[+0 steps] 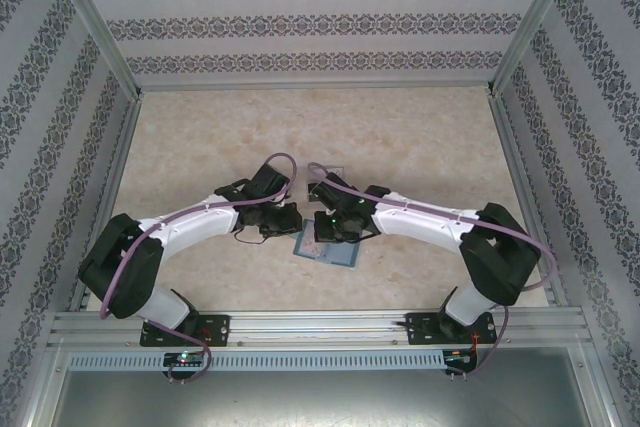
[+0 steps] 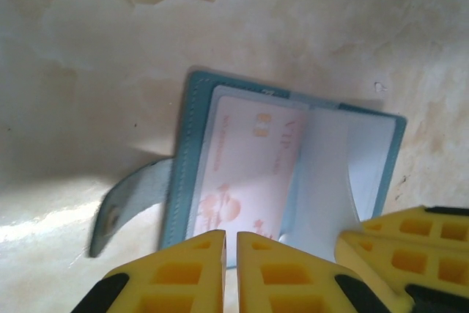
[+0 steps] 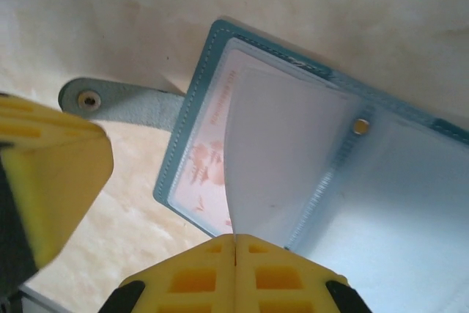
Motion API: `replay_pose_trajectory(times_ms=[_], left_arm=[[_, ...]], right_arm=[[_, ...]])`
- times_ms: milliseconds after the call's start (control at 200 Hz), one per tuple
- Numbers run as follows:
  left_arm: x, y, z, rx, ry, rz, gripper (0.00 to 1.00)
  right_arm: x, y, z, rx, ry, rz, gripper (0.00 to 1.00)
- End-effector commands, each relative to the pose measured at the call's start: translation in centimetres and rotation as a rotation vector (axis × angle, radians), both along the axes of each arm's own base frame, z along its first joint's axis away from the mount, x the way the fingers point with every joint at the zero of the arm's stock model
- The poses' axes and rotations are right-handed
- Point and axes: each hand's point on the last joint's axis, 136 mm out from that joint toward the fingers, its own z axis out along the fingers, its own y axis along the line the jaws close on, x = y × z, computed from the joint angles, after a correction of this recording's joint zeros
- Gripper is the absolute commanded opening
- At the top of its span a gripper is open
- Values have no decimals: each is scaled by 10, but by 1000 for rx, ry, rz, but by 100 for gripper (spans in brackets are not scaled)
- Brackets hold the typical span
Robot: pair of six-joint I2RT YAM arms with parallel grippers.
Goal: Take the credit cards out of the card holder
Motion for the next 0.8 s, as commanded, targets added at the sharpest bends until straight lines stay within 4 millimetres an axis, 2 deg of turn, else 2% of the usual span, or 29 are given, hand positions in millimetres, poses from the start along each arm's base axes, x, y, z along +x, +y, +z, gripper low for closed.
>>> replay_pose_trajectory(times_ms=[0,135,400,615,720,795], left_arm=[[1,-16,1,-38,2,-22,12],[-1,-32,-2,-54,21,-60,12],[-12,-75,-14,-75,62,-153,12],[-21,-81,-32,-43,106,-162,12],[-26,-75,-43,-18,127,-155,12],[-28,-70,-49,5,132,-149,11]], right_arm=[[-6,-20,1,-18,2,-49,6],[-11,-40,-8,-49,15,-91,9],[-15,-65,-27,-131,13,-131,9],[-8,-76,-22,-182,-28,-136,9],[-7,-87,-24,-226,-32,-139,10],[-6,-95,-26,-256,-36,-146,14]])
